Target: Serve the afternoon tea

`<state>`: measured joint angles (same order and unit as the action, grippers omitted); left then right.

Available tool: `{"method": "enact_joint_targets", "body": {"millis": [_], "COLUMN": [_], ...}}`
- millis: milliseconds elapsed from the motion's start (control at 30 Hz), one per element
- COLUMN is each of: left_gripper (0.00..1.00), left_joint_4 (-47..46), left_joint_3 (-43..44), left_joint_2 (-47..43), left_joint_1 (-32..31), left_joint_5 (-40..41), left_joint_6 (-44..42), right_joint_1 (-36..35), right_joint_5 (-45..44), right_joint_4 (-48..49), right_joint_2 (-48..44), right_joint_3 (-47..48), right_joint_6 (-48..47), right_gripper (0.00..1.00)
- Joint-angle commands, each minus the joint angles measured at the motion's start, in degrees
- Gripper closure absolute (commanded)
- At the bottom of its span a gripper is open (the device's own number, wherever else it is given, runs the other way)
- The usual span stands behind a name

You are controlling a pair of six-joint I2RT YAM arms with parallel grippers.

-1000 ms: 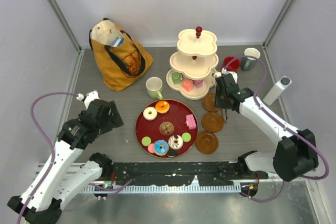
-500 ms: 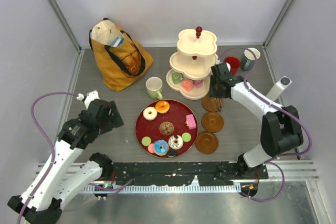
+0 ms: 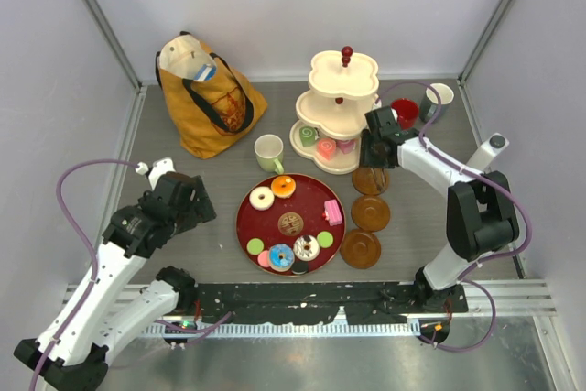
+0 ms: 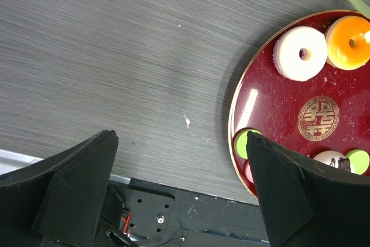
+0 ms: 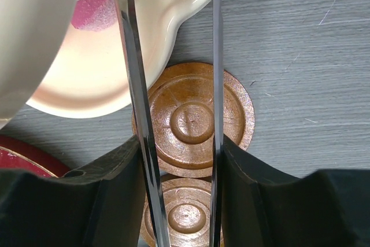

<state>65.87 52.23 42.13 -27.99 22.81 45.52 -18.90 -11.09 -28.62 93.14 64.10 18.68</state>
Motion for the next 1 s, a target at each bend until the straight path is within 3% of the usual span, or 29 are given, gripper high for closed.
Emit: {"method": "enact_joint_targets", "body": {"millis": [0, 233, 567, 967], "left_gripper": [0.0, 0.01, 0.0, 0.0], "left_joint_4": [-1.09, -1.18, -1.18, -1.09], "left_joint_3": [-0.11, -0.11, -0.11, 0.07], "left_joint_2": [0.23, -0.03, -0.03, 0.76], "left_joint_1": [0.21, 0.21, 0.21, 0.3], "left_joint_5": [-0.31, -0.31, -0.48, -0.22], "left_joint_6": [-1.13, -1.13, -1.22, -1.22], "right_joint_1": [0.18, 0.26, 0.26, 0.17], "right_joint_5": [0.63, 0.46, -0.16, 6.08], "right_joint_4": [1.9, 0.06, -1.79, -6.35], "right_joint_2": [-0.95, -1.56, -7.97, -27.83], "right_joint_3": [2.26, 2.44, -2.57, -17.24], "right_joint_6": [-0.57, 0.04, 2.33, 4.88], "right_gripper": [0.48, 0.41, 0.41, 0.41]}}
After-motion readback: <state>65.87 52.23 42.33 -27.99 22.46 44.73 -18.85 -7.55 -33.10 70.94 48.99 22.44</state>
